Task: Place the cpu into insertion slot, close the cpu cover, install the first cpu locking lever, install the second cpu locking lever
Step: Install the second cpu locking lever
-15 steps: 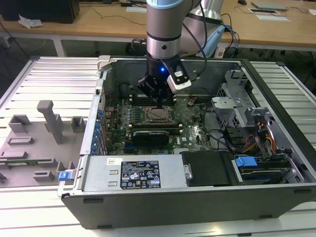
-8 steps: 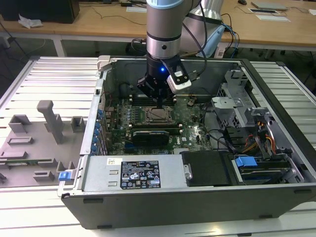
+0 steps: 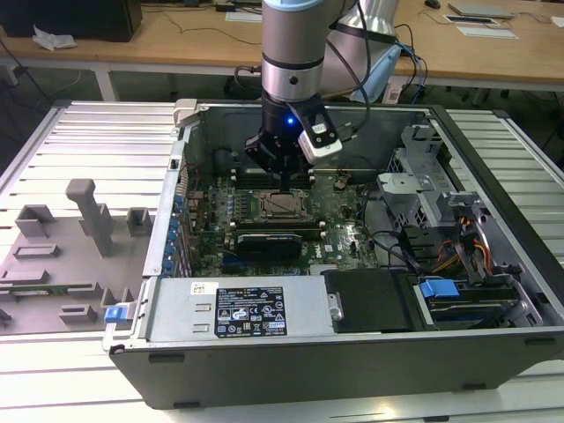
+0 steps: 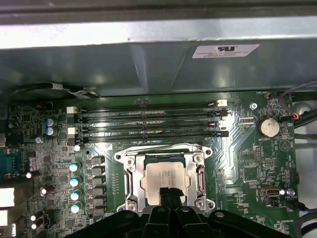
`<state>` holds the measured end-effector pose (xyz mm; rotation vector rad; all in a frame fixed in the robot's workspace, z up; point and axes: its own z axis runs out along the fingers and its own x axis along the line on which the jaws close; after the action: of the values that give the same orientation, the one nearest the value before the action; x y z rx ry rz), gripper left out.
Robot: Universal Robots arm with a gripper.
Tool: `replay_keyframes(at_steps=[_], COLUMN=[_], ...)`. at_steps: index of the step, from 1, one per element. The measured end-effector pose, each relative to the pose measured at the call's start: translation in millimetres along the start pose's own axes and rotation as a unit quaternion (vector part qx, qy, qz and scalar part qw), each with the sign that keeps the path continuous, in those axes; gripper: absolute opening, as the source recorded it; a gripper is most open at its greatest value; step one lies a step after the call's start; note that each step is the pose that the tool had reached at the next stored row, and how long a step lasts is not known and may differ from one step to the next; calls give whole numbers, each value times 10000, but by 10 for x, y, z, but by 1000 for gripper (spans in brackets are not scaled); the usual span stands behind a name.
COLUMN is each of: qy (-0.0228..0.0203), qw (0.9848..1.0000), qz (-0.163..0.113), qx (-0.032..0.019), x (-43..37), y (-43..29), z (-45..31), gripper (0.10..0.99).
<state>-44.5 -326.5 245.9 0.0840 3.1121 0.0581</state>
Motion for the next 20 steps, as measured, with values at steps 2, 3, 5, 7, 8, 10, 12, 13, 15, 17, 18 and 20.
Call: replay_keyframes(at_steps=[2, 3, 5, 7, 8, 10, 12, 13, 15, 17, 18, 20], qy=[0, 0, 0, 0, 0, 0, 0, 0, -7, -49, -66, -149], qw=[10000, 10000, 10000, 10000, 10000, 10000, 10000, 10000, 10000, 10000, 10000, 9999], qz=[-1, 0, 0, 0, 0, 0, 0, 0, 0, -2, -2, -6], qx=[1, 1, 1, 1, 0, 1, 1, 1, 0, -2, -3, -7], x=[0, -1, -4, -8, -11, -16, -18, -17, -5, 29, 43, 106], y=[-4, -18, -100, -185, -240, -341, -391, -398, -406, -409, -410, -415], z=[-1, -1, -4, -7, -9, -13, -14, -13, 8, 40, 51, 79], gripper=[106, 106, 106, 106, 106, 106, 106, 106, 106, 106, 106, 106])
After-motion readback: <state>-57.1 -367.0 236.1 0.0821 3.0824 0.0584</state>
